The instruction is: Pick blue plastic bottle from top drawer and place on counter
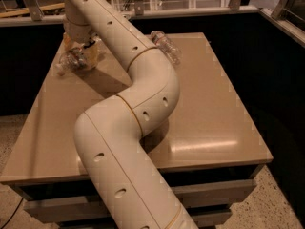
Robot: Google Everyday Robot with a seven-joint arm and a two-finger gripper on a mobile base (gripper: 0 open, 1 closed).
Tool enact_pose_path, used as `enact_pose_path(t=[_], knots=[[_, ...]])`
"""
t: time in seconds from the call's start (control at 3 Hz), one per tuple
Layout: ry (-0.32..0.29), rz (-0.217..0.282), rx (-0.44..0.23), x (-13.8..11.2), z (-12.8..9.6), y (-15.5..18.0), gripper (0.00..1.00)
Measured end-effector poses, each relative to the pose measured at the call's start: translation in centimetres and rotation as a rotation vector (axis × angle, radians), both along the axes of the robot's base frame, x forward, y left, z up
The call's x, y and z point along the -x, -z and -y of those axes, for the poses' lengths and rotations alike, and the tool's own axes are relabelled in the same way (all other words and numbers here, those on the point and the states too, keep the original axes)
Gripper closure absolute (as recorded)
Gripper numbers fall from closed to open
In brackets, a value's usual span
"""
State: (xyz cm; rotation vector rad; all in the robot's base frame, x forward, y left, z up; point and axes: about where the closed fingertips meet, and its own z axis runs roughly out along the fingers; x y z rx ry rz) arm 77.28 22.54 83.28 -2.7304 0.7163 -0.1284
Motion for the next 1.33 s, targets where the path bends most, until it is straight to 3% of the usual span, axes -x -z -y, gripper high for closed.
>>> enact_pose_path(t=[0.33,1.0,1.33], knots=[[0.002,-0.002,0.005,-0.01,0.18,0.13,0.51],[0.006,-0.003,0.010,-0.09,0.65,0.18,0.96],[0.008,-0.002,0.008,-0.17,0.98,0.10,1.00]])
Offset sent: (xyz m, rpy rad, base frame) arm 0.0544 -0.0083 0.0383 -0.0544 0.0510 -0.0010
